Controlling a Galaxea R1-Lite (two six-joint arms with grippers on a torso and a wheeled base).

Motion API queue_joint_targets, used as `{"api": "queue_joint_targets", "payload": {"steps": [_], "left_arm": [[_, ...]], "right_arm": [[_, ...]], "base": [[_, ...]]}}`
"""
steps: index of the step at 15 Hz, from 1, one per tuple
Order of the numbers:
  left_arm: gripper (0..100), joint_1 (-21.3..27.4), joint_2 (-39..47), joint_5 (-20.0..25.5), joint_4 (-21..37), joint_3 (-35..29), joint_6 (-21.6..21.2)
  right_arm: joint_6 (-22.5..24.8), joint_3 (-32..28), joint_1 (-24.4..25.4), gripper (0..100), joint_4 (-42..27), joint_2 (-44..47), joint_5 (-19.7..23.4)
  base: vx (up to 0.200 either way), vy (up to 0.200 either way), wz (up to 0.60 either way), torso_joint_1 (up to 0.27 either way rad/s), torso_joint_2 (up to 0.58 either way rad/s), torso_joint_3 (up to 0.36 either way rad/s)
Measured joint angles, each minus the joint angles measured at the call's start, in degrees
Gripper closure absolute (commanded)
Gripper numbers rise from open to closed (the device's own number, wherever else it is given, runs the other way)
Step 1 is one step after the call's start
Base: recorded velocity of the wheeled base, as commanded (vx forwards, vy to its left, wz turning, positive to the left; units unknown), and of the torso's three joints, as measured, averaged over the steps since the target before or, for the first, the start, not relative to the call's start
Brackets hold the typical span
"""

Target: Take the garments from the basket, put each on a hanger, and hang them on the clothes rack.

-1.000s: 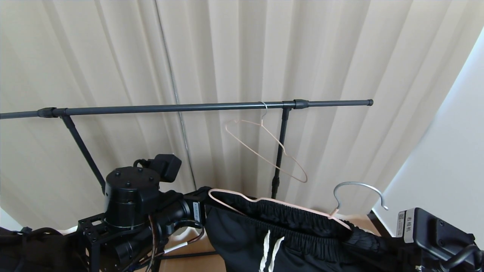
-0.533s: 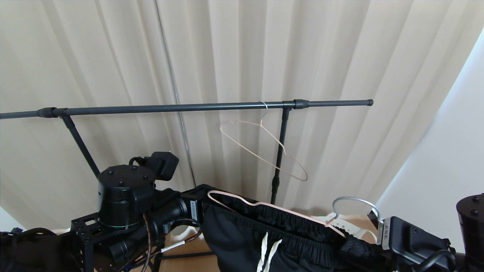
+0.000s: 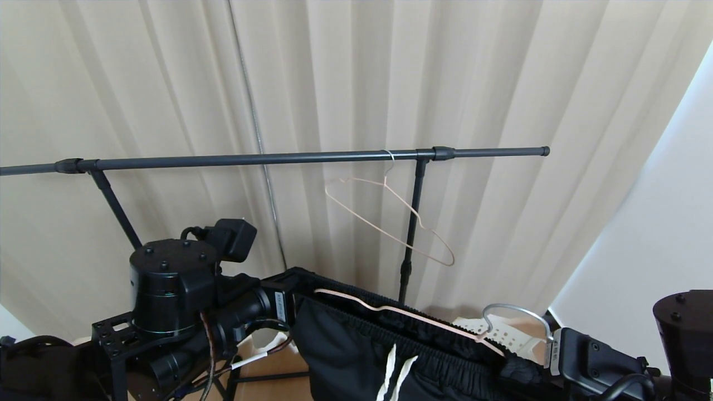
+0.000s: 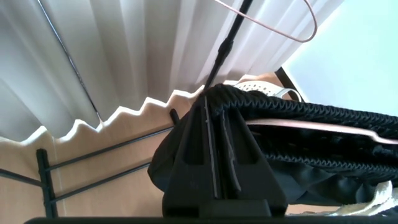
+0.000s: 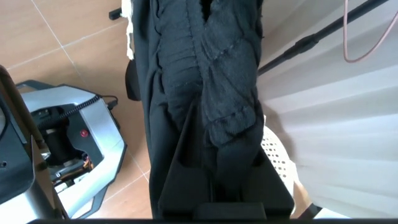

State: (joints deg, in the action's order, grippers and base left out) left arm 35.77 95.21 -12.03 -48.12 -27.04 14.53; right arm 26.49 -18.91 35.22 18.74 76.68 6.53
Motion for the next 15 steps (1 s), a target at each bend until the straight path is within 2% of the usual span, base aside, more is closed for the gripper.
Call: {"api": "queue_joint_targets", "payload": {"steps": [2, 3, 7, 10, 11, 15], "left_arm": [[100, 0.0, -0.65, -0.04, 0.82, -0.74, -2.49], [100, 0.01, -1.11, -0.06, 3.07, -2.36, -4.02], [100, 1.17, -3.1, -1.29, 23.58, -15.08, -9.56], [100, 4.66, -4.33, -4.55, 42.87, -26.37, -9.97], [100, 6.62, -4.83, -5.62, 47.6, -29.49, -10.05], [100, 12.93, -6.44, -8.27, 53.5, -32.96, -10.46]], "right_arm": [[1.62, 0.0, 0.0, 100, 0.0, 0.68, -0.35], [1.69, 0.0, 0.0, 100, 0.01, 1.1, -0.41], [1.72, 0.17, 0.0, 100, 0.04, 2.38, -0.51], [1.48, -0.2, -0.07, 100, 0.69, 4.44, -2.19], [0.83, -0.61, -0.11, 100, 0.72, 5.21, -2.84], [-5.47, -2.8, 0.0, 100, 0.91, 6.42, -2.97]], "base": [[0.0, 0.0, 0.0, 0.0, 0.0, 0.0], [0.0, 0.0, 0.0, 0.0, 0.0, 0.0], [0.0, 0.0, 0.0, 0.0, 0.0, 0.0], [0.0, 0.0, 0.0, 0.0, 0.0, 0.0], [0.0, 0.0, 0.0, 0.0, 0.0, 0.0], [0.0, 0.0, 0.0, 0.0, 0.0, 0.0]]}}
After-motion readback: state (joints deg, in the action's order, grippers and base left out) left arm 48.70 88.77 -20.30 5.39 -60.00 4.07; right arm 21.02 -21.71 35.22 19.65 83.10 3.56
